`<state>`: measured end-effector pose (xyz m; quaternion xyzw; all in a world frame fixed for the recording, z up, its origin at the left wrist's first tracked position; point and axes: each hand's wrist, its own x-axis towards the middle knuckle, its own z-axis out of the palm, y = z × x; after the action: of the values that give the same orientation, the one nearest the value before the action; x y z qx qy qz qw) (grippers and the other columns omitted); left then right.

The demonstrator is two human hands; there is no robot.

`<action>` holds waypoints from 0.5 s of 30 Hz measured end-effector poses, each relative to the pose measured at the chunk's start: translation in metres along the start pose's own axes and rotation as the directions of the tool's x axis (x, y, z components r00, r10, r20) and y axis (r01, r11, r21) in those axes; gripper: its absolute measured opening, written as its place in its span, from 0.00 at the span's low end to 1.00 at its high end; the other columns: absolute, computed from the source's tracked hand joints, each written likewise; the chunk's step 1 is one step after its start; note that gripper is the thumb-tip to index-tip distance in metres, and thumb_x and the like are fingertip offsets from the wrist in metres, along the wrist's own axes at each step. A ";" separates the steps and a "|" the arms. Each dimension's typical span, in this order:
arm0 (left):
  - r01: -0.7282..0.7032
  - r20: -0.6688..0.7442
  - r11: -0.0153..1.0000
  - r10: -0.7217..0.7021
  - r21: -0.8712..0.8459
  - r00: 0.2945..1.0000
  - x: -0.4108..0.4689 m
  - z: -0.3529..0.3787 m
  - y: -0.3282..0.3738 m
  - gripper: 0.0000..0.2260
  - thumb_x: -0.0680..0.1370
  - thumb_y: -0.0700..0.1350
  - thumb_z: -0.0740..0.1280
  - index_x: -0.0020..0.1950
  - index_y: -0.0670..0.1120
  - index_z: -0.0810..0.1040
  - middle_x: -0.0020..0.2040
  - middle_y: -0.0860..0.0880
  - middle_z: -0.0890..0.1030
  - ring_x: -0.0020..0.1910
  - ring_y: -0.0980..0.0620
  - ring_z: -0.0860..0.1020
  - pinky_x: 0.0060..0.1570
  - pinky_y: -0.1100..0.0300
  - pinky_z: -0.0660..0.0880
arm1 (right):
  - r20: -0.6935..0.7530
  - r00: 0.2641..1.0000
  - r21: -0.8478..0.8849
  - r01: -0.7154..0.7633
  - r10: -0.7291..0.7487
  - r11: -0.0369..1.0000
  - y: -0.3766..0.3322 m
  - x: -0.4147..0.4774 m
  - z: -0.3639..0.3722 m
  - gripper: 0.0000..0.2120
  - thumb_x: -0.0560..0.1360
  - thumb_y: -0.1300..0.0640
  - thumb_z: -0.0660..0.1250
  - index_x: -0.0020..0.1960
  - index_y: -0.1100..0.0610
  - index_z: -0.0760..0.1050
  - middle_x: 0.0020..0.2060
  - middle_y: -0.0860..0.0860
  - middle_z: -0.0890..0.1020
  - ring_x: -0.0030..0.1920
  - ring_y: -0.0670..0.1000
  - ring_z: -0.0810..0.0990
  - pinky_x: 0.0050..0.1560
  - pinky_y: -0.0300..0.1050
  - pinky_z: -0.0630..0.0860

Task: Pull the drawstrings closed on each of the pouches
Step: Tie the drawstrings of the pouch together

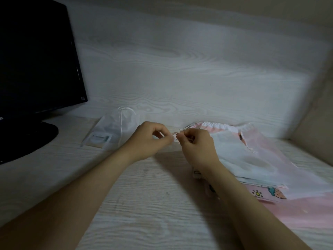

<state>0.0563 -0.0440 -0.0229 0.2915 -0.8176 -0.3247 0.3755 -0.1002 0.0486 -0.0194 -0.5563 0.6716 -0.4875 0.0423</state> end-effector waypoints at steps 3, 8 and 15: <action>0.103 -0.007 0.990 -0.104 -0.098 0.995 0.004 -0.006 0.005 0.15 0.75 0.51 0.68 0.47 0.39 0.84 0.46 0.39 0.84 0.45 0.50 0.81 0.48 0.53 0.78 | -0.021 1.000 -0.009 0.019 -0.019 1.000 0.001 0.001 0.001 0.15 0.82 0.55 0.69 0.36 0.47 0.76 0.25 0.38 0.76 0.33 0.33 0.76 0.35 0.26 0.67; 0.138 -0.094 0.971 -0.159 -0.197 0.983 0.003 -0.008 0.011 0.17 0.84 0.49 0.67 0.47 0.36 0.84 0.41 0.42 0.83 0.43 0.53 0.80 0.49 0.56 0.76 | -0.037 0.999 0.022 0.017 -0.016 1.000 -0.001 0.000 0.000 0.19 0.82 0.55 0.68 0.33 0.47 0.74 0.23 0.34 0.75 0.30 0.36 0.75 0.33 0.30 0.66; 0.212 0.020 0.586 -0.317 -0.782 0.948 0.007 -0.015 0.023 0.15 0.87 0.48 0.62 0.44 0.42 0.75 0.42 0.42 0.86 0.45 0.44 0.87 0.52 0.49 0.84 | 0.037 0.999 0.043 0.022 -0.024 0.999 -0.002 -0.001 0.000 0.11 0.82 0.51 0.67 0.47 0.51 0.87 0.25 0.34 0.78 0.32 0.36 0.77 0.37 0.34 0.69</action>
<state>0.0590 -0.0390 0.0047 0.2391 -0.5203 -0.6783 0.4603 -0.0981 0.0496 -0.0181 -0.5721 0.6537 -0.4916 0.0611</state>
